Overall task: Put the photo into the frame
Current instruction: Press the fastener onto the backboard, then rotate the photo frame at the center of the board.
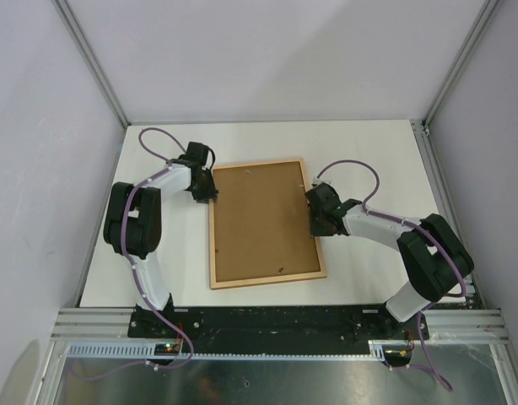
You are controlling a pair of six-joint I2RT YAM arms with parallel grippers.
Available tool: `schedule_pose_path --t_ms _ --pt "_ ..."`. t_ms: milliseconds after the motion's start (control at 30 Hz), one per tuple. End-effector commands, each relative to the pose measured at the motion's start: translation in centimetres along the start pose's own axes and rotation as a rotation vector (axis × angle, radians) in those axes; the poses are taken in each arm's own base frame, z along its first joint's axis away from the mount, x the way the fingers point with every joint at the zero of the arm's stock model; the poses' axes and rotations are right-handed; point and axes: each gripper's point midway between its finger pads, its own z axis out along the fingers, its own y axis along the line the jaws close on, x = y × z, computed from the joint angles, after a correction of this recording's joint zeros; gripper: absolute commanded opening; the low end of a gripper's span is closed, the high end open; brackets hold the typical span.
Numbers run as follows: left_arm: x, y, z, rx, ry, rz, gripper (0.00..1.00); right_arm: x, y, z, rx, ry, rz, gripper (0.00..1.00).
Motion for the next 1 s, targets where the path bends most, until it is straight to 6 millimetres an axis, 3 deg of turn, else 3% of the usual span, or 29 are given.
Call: schedule_pose_path --t_ms 0,100,300,467,567,667,767,867,967 --pt "0.8 0.2 -0.5 0.020 0.020 0.026 0.13 -0.5 -0.8 0.4 0.003 -0.007 -0.054 0.00" --pt "0.4 -0.4 -1.7 0.055 0.000 0.047 0.30 -1.7 -0.6 0.5 -0.028 -0.040 -0.098 0.00" --pt "-2.7 -1.3 -4.1 0.079 -0.103 0.097 0.51 -3.6 -0.6 1.0 -0.088 -0.086 -0.153 0.05" --pt "-6.8 -2.7 -5.4 0.088 -0.213 0.102 0.61 -5.7 -1.6 1.7 -0.050 -0.103 -0.130 0.34" --pt "-10.8 -3.6 -6.1 0.077 -0.309 0.149 0.63 -7.6 -2.7 0.5 -0.014 -0.127 -0.037 0.53" --pt "-14.7 -4.9 -6.0 0.087 -0.377 0.243 0.66 -8.6 -3.8 -1.6 0.024 -0.149 0.042 0.62" --pt "-17.1 -5.8 -5.1 0.126 -0.398 0.264 0.69 -8.3 -4.5 -4.0 0.050 -0.153 0.105 0.62" --pt "-20.3 -6.2 -4.7 0.168 -0.435 0.199 0.70 -6.5 -3.7 -6.4 0.031 -0.137 0.112 0.58" --pt "-22.1 -6.5 -2.9 0.191 -0.439 0.154 0.66 -3.8 -2.3 -8.4 -0.011 -0.113 0.111 0.43"
